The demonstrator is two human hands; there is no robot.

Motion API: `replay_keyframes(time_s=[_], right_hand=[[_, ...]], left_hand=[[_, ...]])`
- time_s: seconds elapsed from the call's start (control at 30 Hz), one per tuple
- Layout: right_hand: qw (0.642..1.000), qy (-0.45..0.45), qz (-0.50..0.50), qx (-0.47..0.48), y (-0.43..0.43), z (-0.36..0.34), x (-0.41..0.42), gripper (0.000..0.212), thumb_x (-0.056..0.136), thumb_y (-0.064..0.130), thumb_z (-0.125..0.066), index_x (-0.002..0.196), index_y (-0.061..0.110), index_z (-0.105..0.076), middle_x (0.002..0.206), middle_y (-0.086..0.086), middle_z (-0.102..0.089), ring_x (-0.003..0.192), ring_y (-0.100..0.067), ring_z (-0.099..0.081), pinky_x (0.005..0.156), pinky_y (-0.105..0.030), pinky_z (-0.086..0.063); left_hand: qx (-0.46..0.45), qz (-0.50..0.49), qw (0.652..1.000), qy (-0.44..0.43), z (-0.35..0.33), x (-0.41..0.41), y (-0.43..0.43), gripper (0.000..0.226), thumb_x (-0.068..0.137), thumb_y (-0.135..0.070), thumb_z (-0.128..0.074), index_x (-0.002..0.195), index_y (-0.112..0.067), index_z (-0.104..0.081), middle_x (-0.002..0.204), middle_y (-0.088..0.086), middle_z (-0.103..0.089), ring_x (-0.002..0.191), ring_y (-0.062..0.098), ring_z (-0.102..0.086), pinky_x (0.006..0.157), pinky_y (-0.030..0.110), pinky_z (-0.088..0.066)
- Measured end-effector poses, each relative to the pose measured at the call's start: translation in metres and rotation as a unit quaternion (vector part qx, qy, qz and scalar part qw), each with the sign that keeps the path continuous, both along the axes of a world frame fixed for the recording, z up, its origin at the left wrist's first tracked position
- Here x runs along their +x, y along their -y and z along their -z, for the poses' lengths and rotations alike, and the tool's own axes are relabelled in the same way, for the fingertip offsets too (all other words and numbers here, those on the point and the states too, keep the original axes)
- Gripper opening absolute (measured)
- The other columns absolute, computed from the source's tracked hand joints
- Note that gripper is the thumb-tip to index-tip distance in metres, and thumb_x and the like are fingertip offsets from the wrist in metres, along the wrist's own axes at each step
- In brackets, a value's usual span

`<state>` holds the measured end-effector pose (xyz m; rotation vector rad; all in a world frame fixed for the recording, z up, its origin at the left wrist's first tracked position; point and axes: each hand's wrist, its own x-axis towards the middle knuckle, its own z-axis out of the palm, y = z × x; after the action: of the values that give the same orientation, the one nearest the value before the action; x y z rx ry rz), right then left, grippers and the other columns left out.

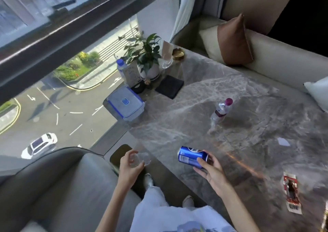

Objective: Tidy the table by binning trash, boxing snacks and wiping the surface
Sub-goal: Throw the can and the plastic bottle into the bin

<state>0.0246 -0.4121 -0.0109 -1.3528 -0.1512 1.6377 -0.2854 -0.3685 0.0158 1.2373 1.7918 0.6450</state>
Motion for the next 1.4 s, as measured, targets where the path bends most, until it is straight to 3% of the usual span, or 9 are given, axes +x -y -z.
replay_keyframes(time_s=[0.13,0.3,0.47,0.6,0.8,0.97,1.1,1.17,1.4], right_hand=[[0.996,0.014,-0.092,-0.006,-0.029,-0.003,-0.041,0.064,0.07,0.012,-0.079,0.128,0.013,-0.052,0.126,-0.012,-0.064,0.108,-0.03,-0.068,0.085,-0.04,-0.06],[0.983,0.016,-0.18,-0.007,-0.08,-0.002,-0.119,0.059,0.069,0.011,-0.079,0.123,0.014,-0.055,0.122,-0.014,-0.066,0.099,-0.031,-0.072,0.077,-0.037,-0.061],[0.958,0.044,-0.282,-0.006,-0.127,-0.012,-0.22,0.07,0.064,0.019,-0.082,0.127,0.015,-0.051,0.124,-0.014,-0.063,0.102,-0.03,-0.071,0.084,-0.042,-0.059],[0.928,0.083,-0.363,-0.008,-0.159,-0.004,-0.293,0.07,0.06,0.027,-0.086,0.122,0.026,-0.053,0.125,-0.01,-0.062,0.108,-0.027,-0.068,0.082,-0.037,-0.059],[0.88,0.23,-0.416,0.017,-0.207,0.096,-0.384,0.054,0.078,0.014,-0.077,0.124,0.025,-0.051,0.125,-0.007,-0.061,0.11,-0.022,-0.065,0.093,-0.041,-0.056],[0.755,0.404,-0.511,0.076,-0.23,0.249,-0.428,0.06,0.075,0.013,-0.077,0.128,0.023,-0.05,0.128,-0.003,-0.053,0.112,-0.017,-0.057,0.099,-0.03,-0.047],[0.515,0.489,-0.672,0.208,-0.243,0.372,-0.445,0.062,0.077,0.021,-0.077,0.13,0.025,-0.045,0.132,0.007,-0.047,0.122,-0.013,-0.048,0.092,-0.026,-0.046],[0.44,0.508,-0.701,0.238,-0.25,0.419,-0.452,0.063,0.077,0.023,-0.076,0.13,0.025,-0.043,0.132,0.008,-0.046,0.124,-0.014,-0.047,0.092,-0.032,-0.05],[0.387,0.507,-0.726,0.257,-0.256,0.552,-0.468,0.058,0.082,0.014,-0.07,0.131,0.022,-0.04,0.137,0.006,-0.042,0.13,-0.015,-0.041,0.095,-0.037,-0.051]], left_hand=[[0.002,-0.062,0.998,0.0,0.001,-0.044,0.007,0.046,0.074,-0.009,-0.077,0.102,-0.036,-0.053,0.112,0.007,-0.053,0.103,0.028,-0.06,0.087,0.046,-0.057],[0.005,-0.144,0.989,-0.011,0.001,-0.118,0.015,0.043,0.076,-0.008,-0.075,0.108,-0.029,-0.056,0.111,0.003,-0.048,0.095,0.012,-0.056,0.073,0.007,-0.044],[-0.017,-0.219,0.976,0.012,0.005,-0.188,0.017,0.042,0.078,-0.008,-0.07,0.11,-0.03,-0.054,0.117,0.002,-0.042,0.102,0.014,-0.049,0.083,0.021,-0.04],[-0.044,-0.25,0.967,0.01,0.025,-0.229,0.001,0.045,0.076,-0.006,-0.068,0.097,-0.042,-0.051,0.112,-0.001,-0.041,0.092,-0.004,-0.049,0.069,0.0,-0.038],[-0.129,-0.277,0.951,0.034,0.132,-0.274,-0.043,0.046,0.076,-0.015,-0.075,0.116,-0.025,-0.054,0.119,0.002,-0.041,0.11,0.021,-0.05,0.099,0.032,-0.043],[-0.187,-0.176,0.966,-0.032,0.291,-0.289,-0.075,0.055,0.075,-0.017,-0.077,0.124,-0.023,-0.054,0.124,0.005,-0.043,0.121,0.027,-0.043,0.104,0.027,-0.033],[-0.191,-0.002,0.975,-0.109,0.416,-0.294,-0.099,0.066,0.078,-0.022,-0.075,0.136,-0.023,-0.044,0.134,0.006,-0.041,0.126,0.027,-0.041,0.108,0.034,-0.037],[-0.184,0.069,0.967,-0.161,0.466,-0.293,-0.111,0.067,0.081,-0.024,-0.072,0.139,-0.025,-0.04,0.14,0.005,-0.039,0.13,0.025,-0.039,0.109,0.037,-0.037],[-0.191,0.152,0.934,-0.261,0.598,-0.284,-0.126,0.063,0.085,-0.023,-0.067,0.138,-0.021,-0.034,0.134,0.011,-0.04,0.123,0.029,-0.043,0.097,0.039,-0.043]])
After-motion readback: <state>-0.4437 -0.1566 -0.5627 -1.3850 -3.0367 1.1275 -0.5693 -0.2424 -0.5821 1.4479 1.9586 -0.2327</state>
